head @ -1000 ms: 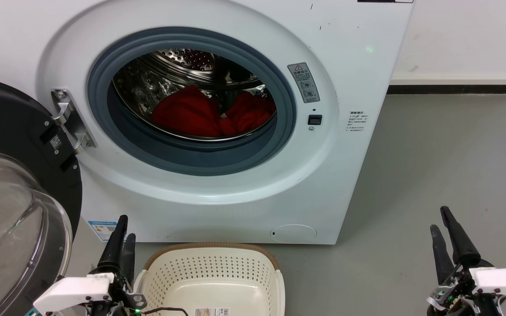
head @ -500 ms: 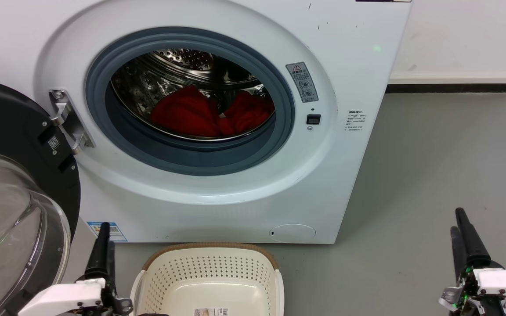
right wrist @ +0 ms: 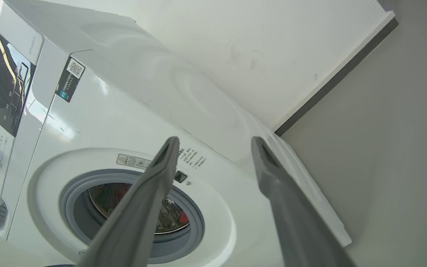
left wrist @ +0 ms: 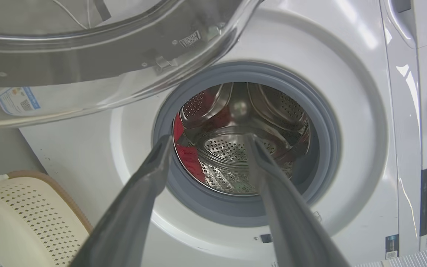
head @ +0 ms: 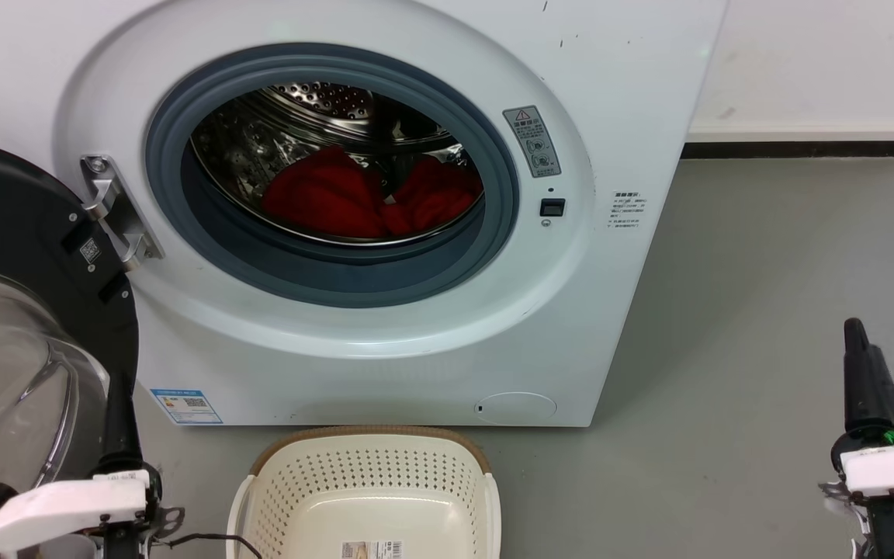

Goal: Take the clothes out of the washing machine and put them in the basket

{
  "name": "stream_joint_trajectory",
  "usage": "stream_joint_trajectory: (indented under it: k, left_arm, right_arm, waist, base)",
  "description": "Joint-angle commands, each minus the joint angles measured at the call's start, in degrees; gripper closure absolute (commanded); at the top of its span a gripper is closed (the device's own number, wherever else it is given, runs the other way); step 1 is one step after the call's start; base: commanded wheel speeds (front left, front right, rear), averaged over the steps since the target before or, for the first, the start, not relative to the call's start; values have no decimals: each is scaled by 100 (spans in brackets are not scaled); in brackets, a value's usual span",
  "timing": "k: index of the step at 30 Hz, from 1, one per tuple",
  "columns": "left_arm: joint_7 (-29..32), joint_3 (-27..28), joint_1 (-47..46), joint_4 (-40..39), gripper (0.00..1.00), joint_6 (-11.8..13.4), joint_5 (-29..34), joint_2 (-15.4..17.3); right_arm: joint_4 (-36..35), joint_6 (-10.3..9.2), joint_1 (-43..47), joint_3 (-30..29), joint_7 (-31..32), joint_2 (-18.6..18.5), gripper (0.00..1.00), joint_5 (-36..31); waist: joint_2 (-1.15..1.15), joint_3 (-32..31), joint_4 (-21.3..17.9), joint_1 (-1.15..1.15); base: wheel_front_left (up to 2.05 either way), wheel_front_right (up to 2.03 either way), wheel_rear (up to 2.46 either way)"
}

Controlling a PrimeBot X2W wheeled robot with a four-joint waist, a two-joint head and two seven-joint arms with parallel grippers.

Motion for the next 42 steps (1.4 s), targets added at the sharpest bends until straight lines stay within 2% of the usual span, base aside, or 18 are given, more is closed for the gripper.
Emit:
stream_joint_trajectory:
  k: [1,6,7,10,22,33,42]
  left_arm:
    - [-58,13,-120,-276,0,100,322,15]
    - [-157,-212,-31,-869,0,532,1145,15]
    - [-157,-212,-31,-869,0,532,1145,15]
    - [-215,-447,40,-1107,0,754,1527,16]
    - [-426,-1009,300,-1445,0,693,2727,17]
    - [-597,-1392,415,-1633,0,907,4107,18]
    - [-731,-1652,510,-1494,0,968,4795,68]
  right_arm:
    - [-215,1,-122,-24,-60,-27,0,-366]
    - [-493,1,-110,22,-159,-27,0,-1137]
    - [-493,1,-110,22,-159,-27,0,-1137]
    - [-639,1,-87,104,-216,-27,0,-1603]
    - [-1086,1,91,482,-427,-28,0,-3112]
    - [-1250,1,219,636,-604,-28,0,-4142]
    - [-967,1,344,562,-729,-28,0,-4330]
  waist:
    - [0,7,-4,0]
    - [0,26,-18,0]
    - [0,26,-18,0]
    - [0,31,-26,0]
    - [0,33,-54,0]
    - [0,54,-54,0]
    - [0,59,-55,0]
  base:
    - [0,0,0]
    - [0,0,0]
    - [0,0,0]
    - [0,0,0]
    - [0,0,0]
    - [0,0,0]
    - [0,0,0]
